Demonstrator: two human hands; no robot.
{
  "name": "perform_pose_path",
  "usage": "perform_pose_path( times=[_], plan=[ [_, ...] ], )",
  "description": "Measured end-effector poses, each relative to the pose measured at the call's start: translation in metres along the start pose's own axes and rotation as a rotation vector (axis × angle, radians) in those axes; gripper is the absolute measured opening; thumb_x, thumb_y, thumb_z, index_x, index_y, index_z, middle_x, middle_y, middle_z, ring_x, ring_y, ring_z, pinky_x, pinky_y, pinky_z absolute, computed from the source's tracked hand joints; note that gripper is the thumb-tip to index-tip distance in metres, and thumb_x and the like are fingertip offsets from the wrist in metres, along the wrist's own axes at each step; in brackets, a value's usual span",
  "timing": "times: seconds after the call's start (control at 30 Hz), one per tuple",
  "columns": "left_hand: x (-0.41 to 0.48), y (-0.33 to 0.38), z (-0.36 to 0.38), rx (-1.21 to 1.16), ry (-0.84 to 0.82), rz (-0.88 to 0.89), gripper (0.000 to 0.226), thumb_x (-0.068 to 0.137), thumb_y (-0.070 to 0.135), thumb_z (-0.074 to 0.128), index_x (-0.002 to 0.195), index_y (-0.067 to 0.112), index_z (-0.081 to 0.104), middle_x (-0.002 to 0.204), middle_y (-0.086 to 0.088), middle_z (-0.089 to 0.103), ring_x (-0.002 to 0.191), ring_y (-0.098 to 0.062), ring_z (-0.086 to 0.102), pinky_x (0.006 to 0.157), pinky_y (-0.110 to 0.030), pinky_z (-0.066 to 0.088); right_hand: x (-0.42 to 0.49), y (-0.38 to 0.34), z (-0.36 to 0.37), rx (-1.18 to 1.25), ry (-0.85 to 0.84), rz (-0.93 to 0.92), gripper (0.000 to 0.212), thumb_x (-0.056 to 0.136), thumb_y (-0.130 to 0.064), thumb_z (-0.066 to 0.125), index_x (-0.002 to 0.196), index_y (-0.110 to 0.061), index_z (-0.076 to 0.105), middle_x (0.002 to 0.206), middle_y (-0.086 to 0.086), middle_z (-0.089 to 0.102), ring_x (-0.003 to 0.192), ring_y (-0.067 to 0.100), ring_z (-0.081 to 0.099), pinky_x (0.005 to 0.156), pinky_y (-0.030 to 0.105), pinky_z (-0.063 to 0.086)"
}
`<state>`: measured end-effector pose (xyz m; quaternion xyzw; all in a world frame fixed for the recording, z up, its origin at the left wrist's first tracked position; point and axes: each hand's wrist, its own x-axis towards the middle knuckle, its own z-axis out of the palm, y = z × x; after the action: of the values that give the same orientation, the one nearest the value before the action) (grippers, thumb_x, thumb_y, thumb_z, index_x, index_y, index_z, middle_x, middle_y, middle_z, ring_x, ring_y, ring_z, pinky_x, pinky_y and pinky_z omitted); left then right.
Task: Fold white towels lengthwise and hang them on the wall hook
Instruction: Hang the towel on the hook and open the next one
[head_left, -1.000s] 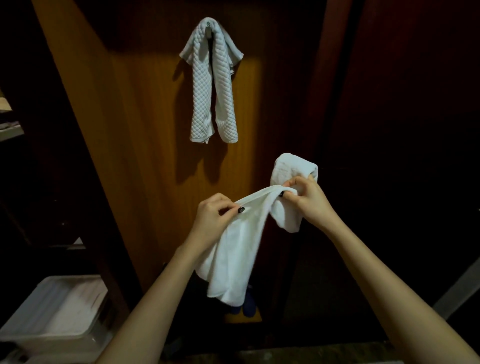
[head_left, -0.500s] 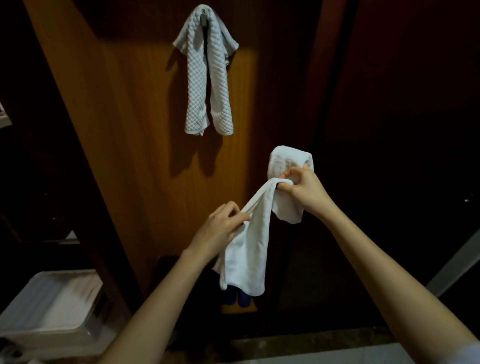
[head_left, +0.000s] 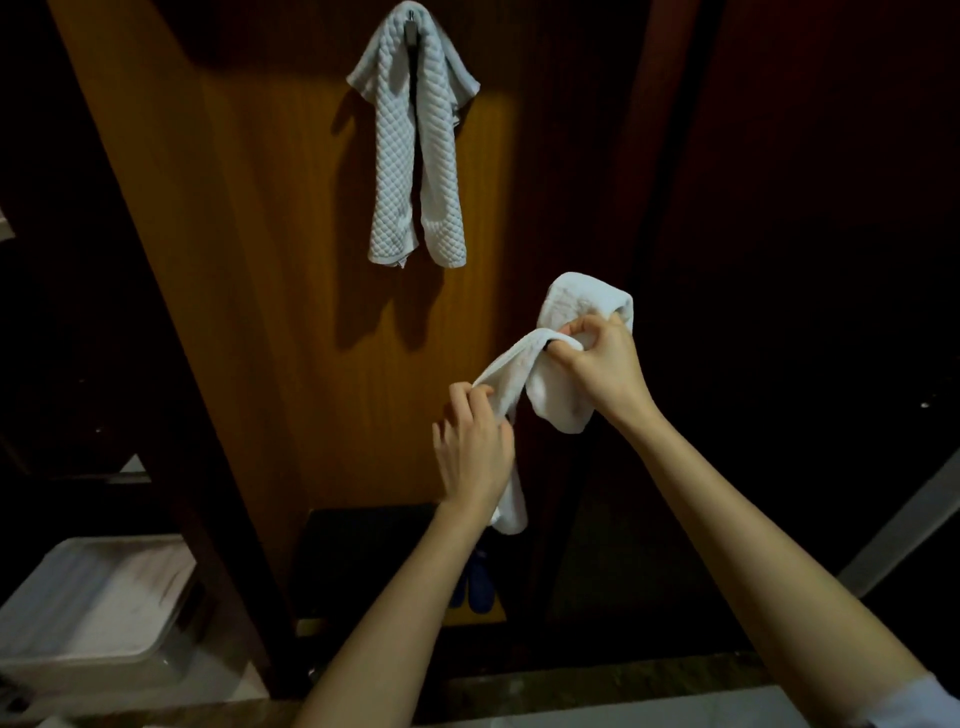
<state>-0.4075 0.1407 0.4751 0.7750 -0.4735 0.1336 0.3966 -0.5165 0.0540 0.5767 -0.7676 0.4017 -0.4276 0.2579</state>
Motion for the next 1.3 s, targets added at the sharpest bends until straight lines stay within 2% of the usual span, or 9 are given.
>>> perform_pose_path(
  times=[0.1,0.27,0.47,0.57,0.73,0.83,0.93,1.17,1.3],
  plan=[
    [0.006,-0.015,0.001,-0.051,0.073,0.102,0.019,0.085,0.016,0.062,0.103,0.015,0.055,0.107,-0.003,0.05,0.074,-0.019,0.061,0.068,-0.034,0.046,-0.002,0.005,-0.003,-0.009,0.026,0.012,0.007,0.084,-0.024,0.068,0.087,-0.019,0.063,0.107,0.005,0.046,0.106,0.021,0.051,0.088,0.038,0.046],
    [0.007,-0.041,0.003,-0.12,0.124,0.246,0.011,0.087,0.008,0.058,0.096,0.008,0.064,0.096,-0.004,0.06,0.088,-0.019,0.06,0.083,-0.035,0.042,-0.003,0.011,-0.008,-0.018,0.046,0.045,0.011,0.085,-0.025,0.067,0.09,-0.015,0.067,0.112,0.007,0.047,0.107,0.02,0.052,0.091,0.041,0.048],
    [0.017,-0.061,-0.017,-0.538,-0.013,0.126,0.018,0.083,-0.003,0.064,0.091,0.013,0.066,0.086,0.003,0.064,0.079,-0.009,0.061,0.067,-0.021,0.047,0.002,0.025,-0.011,-0.053,0.051,0.078,0.023,0.085,-0.026,0.067,0.1,-0.008,0.07,0.119,0.011,0.049,0.108,0.024,0.056,0.09,0.04,0.05],
    [0.042,-0.069,-0.043,-0.554,-0.142,0.157,0.024,0.083,-0.007,0.06,0.09,0.016,0.061,0.084,0.004,0.063,0.077,-0.004,0.059,0.065,-0.014,0.043,0.006,0.034,-0.018,-0.052,-0.002,0.099,0.03,0.087,-0.025,0.069,0.111,-0.008,0.069,0.127,0.012,0.049,0.116,0.025,0.054,0.092,0.032,0.046],
    [0.095,-0.091,-0.085,-0.567,-0.302,0.04,0.029,0.088,-0.013,0.048,0.093,0.003,0.072,0.098,-0.006,0.066,0.091,-0.005,0.059,0.075,-0.006,0.042,0.024,0.045,-0.047,0.214,0.052,0.115,0.047,0.097,-0.022,0.058,0.14,-0.008,0.048,0.134,0.007,0.056,0.124,0.019,0.051,0.088,0.011,0.041],
    [0.114,-0.121,-0.104,-0.597,-0.355,-0.062,0.028,0.092,-0.008,0.048,0.097,0.006,0.072,0.103,-0.005,0.067,0.102,-0.011,0.059,0.075,-0.007,0.043,0.039,0.055,-0.064,0.273,0.132,0.153,0.058,0.098,-0.012,0.052,0.151,-0.008,0.029,0.148,0.013,0.04,0.106,0.006,0.051,0.082,0.015,0.045],
    [0.129,-0.134,-0.118,-0.598,-0.387,-0.103,0.033,0.093,-0.007,0.047,0.093,0.012,0.074,0.106,0.002,0.067,0.109,-0.012,0.057,0.08,-0.01,0.041,0.05,0.056,-0.072,0.398,0.167,0.176,0.066,0.092,0.001,0.049,0.153,-0.009,0.023,0.14,0.008,0.04,0.083,0.0,0.054,0.068,0.017,0.051],
    [0.147,-0.111,-0.133,-0.39,-0.45,-0.032,0.04,0.092,-0.009,0.042,0.091,0.014,0.074,0.117,-0.008,0.064,0.116,-0.02,0.053,0.098,-0.031,0.04,0.07,0.046,-0.085,0.556,0.255,0.175,0.069,0.089,0.002,0.051,0.153,-0.011,0.026,0.119,-0.003,0.046,0.082,0.004,0.06,0.061,0.015,0.051],
    [0.152,-0.105,-0.134,-0.217,-0.316,-0.007,0.039,0.092,-0.009,0.04,0.094,0.014,0.071,0.116,-0.008,0.065,0.116,-0.022,0.055,0.103,-0.038,0.041,0.074,0.034,-0.086,0.546,0.222,0.079,0.077,0.09,0.006,0.05,0.155,-0.017,0.015,0.101,-0.022,0.05,0.082,0.01,0.062,0.057,0.017,0.052]
  ],
)
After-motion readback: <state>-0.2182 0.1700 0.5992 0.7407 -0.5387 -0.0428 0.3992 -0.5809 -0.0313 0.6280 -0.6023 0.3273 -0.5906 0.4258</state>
